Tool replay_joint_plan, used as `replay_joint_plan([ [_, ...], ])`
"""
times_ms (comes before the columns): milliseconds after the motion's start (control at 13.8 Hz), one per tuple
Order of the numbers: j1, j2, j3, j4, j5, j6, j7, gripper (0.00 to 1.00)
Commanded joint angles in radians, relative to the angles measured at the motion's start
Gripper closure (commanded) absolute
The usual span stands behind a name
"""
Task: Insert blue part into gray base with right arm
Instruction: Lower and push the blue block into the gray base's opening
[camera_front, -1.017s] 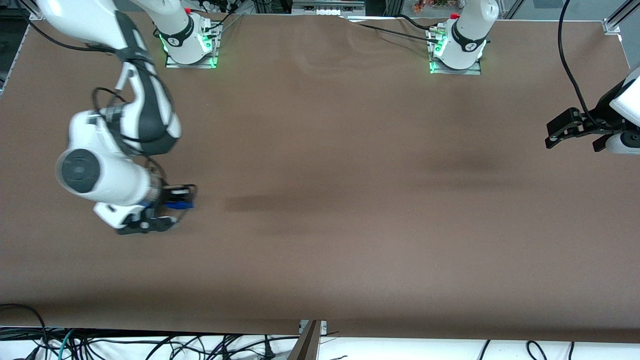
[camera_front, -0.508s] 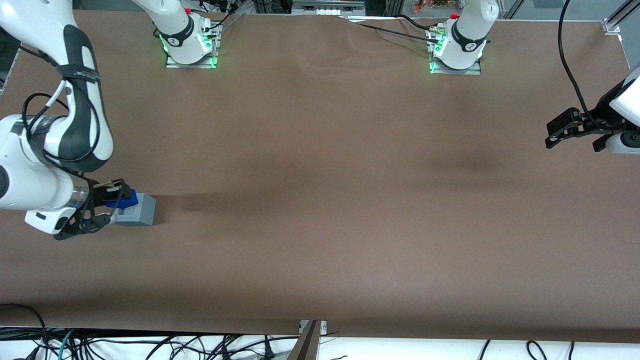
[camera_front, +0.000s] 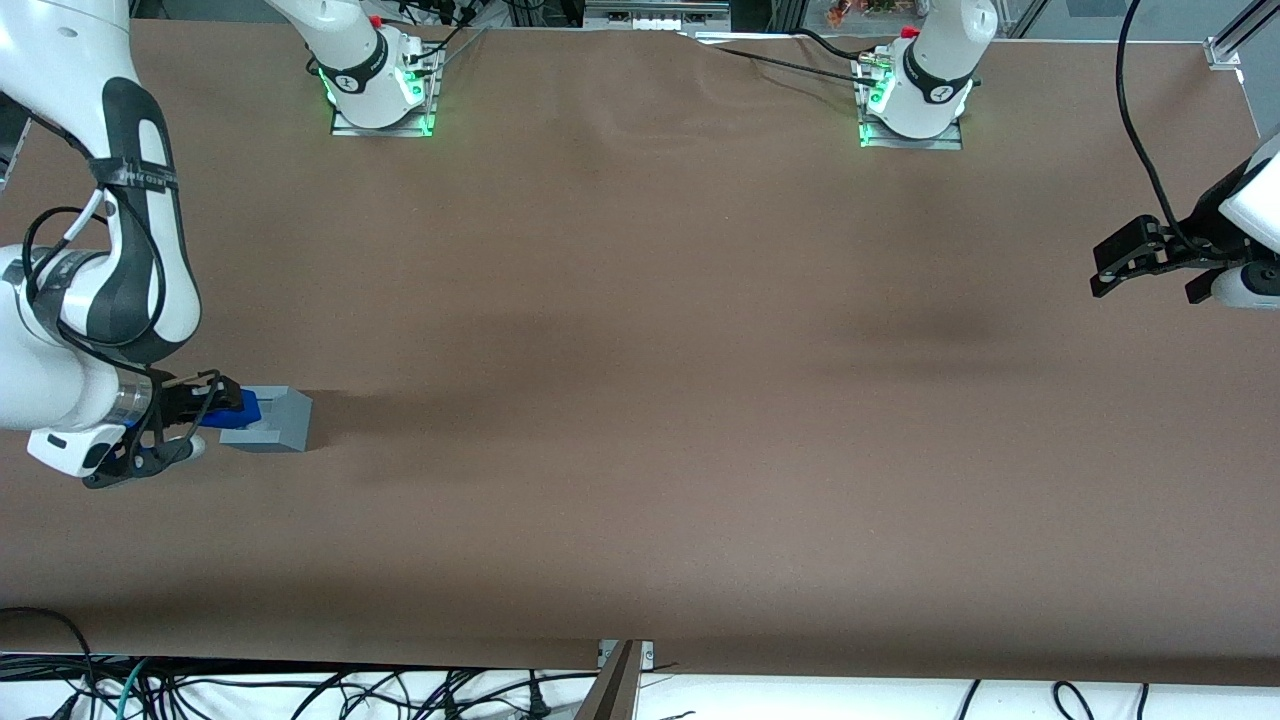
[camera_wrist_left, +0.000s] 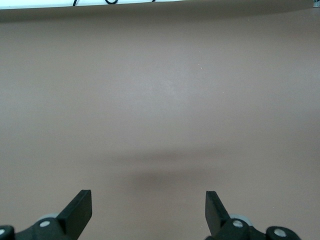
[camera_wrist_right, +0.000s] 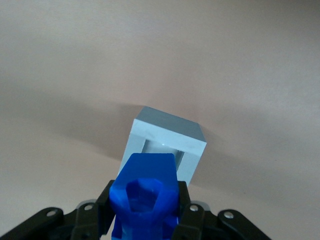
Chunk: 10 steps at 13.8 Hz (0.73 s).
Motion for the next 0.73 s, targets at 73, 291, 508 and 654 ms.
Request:
replay_joint_plan([
  [73,-0.013,0.014,0.007,0.001,0.022,0.013,0.095,0.97],
  [291,-0.013,0.015,0.007,0.001,0.022,0.013,0.115,0.97],
  [508,-0.013,0.029,0.007,0.001,0.017,0.023,0.133,0.97],
  [654,-0.015,0.032,0.005,0.001,0.017,0.026,0.133,0.97],
])
